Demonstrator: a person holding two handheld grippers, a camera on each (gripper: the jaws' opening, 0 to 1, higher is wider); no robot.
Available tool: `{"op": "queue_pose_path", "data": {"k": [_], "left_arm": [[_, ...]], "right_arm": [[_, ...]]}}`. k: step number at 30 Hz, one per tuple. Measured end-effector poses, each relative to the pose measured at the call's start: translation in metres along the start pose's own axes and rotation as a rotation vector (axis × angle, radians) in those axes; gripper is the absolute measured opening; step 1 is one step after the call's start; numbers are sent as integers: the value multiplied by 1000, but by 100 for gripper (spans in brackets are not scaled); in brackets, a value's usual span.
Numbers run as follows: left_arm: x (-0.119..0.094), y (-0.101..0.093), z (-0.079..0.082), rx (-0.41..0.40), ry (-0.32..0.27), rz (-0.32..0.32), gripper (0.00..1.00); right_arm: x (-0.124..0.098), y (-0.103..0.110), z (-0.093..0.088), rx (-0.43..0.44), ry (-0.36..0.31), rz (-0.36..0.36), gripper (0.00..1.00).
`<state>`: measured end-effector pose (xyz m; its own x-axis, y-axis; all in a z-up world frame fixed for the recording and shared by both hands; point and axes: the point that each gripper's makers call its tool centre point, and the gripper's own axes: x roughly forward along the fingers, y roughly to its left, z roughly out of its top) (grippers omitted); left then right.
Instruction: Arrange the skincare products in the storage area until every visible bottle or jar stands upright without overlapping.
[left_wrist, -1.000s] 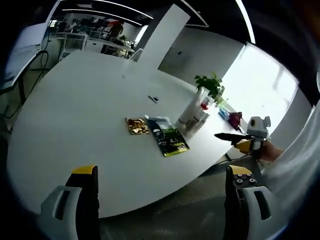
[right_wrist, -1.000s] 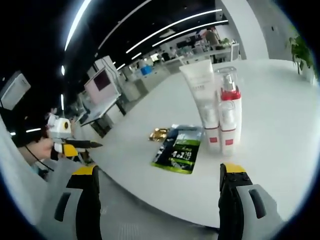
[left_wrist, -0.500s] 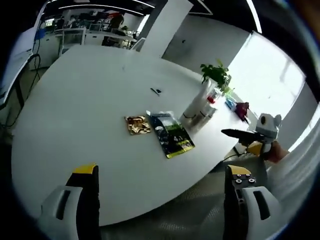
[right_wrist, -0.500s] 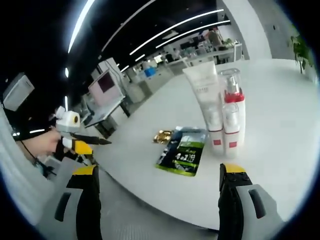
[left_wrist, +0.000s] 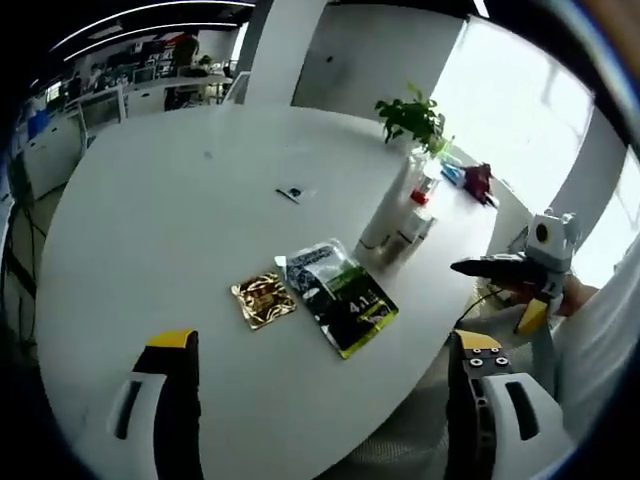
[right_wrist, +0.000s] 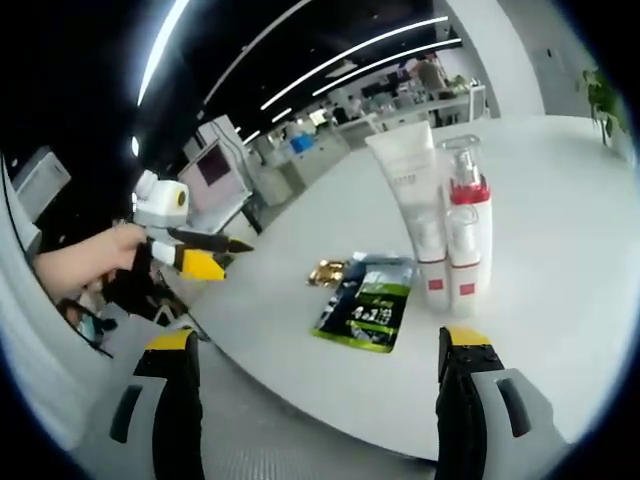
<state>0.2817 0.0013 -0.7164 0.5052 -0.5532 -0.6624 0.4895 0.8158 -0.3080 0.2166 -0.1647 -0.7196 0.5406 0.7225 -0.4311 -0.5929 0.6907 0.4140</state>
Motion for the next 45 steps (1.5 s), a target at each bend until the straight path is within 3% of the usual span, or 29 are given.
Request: {"op": "queue_pose_path", "data": {"k": [10, 14, 20, 23, 30, 35, 38, 45], "left_arm": [[41, -2, 31, 99, 67, -39, 93], [61, 9, 42, 189, 143, -48, 93], [92, 16, 64, 267, 174, -40, 92], [110, 26, 70, 352, 229, -24, 92], [143, 25, 86, 451, 271, -36, 91], [168, 35, 89, 487, 308, -47, 90], [172, 22, 88, 482, 310, -47, 90], [192, 25, 100, 515, 322, -31, 88]], "right_arm": [[-2, -7, 3, 32, -15, -28, 99], [-2, -9, 3, 39, -17, -38, 99], [-2, -13, 5, 58, -28, -56, 99], [-3, -15, 6, 67, -35, -63, 99], [-7, -22, 10, 93, -68, -96, 98], [-9, -25, 11, 112, -86, -108, 98], [-9, -27, 12, 125, -94, -114, 98], [-9, -28, 12, 137, -101, -116, 98]]}}
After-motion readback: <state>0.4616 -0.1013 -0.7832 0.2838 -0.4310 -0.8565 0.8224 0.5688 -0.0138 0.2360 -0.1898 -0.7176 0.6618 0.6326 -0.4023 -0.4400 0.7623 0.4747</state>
